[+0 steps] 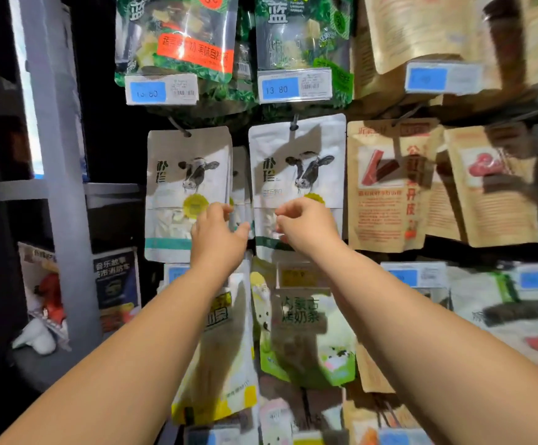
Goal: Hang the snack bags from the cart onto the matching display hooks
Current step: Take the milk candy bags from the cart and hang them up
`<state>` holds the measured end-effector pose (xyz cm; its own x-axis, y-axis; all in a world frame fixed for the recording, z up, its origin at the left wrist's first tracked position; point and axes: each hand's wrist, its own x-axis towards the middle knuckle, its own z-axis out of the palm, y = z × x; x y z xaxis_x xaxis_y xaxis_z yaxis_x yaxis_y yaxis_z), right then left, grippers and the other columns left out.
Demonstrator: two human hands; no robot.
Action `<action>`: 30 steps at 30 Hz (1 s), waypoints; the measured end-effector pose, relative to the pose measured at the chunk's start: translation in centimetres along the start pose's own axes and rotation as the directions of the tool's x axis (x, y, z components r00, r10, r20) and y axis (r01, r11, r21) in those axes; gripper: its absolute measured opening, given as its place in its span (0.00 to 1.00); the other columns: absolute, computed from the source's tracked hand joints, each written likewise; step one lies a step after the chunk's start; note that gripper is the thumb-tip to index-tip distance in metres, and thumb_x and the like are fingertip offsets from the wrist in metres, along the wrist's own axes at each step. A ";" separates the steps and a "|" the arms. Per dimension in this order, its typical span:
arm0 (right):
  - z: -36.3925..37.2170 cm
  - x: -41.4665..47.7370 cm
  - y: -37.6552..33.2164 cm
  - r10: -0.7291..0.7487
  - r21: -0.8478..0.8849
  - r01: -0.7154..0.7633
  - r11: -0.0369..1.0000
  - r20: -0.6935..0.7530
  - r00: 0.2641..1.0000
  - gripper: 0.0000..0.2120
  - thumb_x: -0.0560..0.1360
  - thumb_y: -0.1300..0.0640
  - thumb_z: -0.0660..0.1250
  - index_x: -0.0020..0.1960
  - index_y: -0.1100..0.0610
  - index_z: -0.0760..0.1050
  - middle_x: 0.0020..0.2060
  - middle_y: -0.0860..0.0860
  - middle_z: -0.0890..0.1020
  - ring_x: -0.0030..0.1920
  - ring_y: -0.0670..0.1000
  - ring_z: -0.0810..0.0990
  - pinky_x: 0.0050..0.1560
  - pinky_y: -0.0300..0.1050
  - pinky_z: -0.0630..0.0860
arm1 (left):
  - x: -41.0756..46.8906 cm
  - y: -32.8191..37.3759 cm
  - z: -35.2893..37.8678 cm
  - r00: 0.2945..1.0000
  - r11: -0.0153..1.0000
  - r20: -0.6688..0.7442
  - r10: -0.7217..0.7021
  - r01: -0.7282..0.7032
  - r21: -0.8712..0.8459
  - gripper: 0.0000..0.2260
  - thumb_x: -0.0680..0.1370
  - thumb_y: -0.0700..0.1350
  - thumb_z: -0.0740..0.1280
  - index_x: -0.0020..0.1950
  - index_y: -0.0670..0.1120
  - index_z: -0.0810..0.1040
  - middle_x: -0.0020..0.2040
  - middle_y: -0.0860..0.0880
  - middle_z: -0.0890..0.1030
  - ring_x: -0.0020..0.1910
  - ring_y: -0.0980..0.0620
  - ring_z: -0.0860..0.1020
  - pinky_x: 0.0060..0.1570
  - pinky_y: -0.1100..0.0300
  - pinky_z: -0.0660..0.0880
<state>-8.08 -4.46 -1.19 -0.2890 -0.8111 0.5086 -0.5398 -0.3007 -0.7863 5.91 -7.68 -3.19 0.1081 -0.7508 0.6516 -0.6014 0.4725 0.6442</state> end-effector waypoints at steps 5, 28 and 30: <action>-5.9 -3.4 3.1 0.023 -0.083 -0.037 0.996 -0.167 0.986 0.06 0.70 0.55 0.65 0.35 0.47 0.75 0.40 0.47 0.84 0.45 0.54 0.84 0.49 0.57 0.81 | -3.9 3.8 4.5 0.986 0.991 0.119 0.114 -0.104 -0.087 0.15 0.78 0.49 0.66 0.63 0.48 0.71 0.59 0.48 0.73 0.62 0.45 0.70 0.62 0.51 0.68; -57.1 -31.7 32.0 0.497 -0.378 -0.804 0.459 -0.641 0.585 0.03 0.77 0.52 0.64 0.47 0.50 0.73 0.49 0.53 0.81 0.46 0.56 0.78 0.45 0.45 0.72 | -44.8 38.7 37.6 0.252 0.863 0.845 0.471 -0.332 -0.381 0.16 0.79 0.54 0.64 0.64 0.50 0.74 0.62 0.46 0.78 0.61 0.42 0.75 0.59 0.53 0.73; -61.5 -36.1 35.5 0.569 -0.412 -0.851 0.326 -0.633 0.525 0.06 0.77 0.51 0.65 0.52 0.51 0.74 0.51 0.53 0.80 0.51 0.57 0.79 0.48 0.47 0.74 | -50.5 41.1 40.1 0.134 0.855 0.891 0.435 -0.372 -0.361 0.17 0.79 0.56 0.62 0.66 0.53 0.73 0.66 0.47 0.76 0.65 0.43 0.72 0.60 0.53 0.69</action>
<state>-65.46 45.04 -25.92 -0.9594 -0.2791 0.0419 -0.2561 0.7988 -0.5444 -55.98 31.17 -25.69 -0.9518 -0.3065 0.0108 -0.2686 0.8499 0.4533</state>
